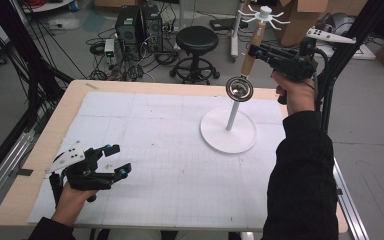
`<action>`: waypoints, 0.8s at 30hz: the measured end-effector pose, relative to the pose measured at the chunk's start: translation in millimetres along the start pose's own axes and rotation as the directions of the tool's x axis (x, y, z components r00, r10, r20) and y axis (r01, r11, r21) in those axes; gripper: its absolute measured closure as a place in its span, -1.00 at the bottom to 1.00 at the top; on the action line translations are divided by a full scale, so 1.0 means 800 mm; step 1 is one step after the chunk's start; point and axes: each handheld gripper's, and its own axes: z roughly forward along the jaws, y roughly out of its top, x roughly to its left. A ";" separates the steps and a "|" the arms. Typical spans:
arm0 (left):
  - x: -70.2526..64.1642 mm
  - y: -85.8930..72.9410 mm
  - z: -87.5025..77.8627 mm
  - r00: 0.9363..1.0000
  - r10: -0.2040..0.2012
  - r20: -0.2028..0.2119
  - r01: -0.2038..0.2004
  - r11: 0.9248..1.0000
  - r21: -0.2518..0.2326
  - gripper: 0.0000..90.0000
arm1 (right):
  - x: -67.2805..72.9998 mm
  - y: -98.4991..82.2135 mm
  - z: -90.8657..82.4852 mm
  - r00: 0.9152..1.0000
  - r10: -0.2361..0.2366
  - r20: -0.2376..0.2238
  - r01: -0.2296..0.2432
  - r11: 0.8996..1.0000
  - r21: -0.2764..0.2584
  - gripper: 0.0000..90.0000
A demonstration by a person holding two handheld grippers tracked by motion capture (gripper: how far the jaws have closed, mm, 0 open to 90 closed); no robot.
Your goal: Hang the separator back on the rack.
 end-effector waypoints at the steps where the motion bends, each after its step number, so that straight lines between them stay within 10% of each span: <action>1: 0.001 0.000 0.000 1.000 0.000 -0.002 0.000 1.000 0.001 -0.60 | 0.001 -0.001 -0.001 1.000 -0.002 -0.001 0.002 1.000 0.002 0.61; 13: 0.008 -0.001 -0.006 0.999 -0.004 -0.036 0.003 1.000 -0.013 -0.60 | 0.030 -0.045 -0.036 0.981 -0.054 0.187 0.052 0.999 0.016 -0.30; 24: 0.016 -0.002 -0.004 0.998 -0.007 -0.057 0.005 0.999 -0.043 -0.63 | 0.078 -0.188 -0.107 0.909 -0.152 0.387 0.083 0.978 0.191 -0.60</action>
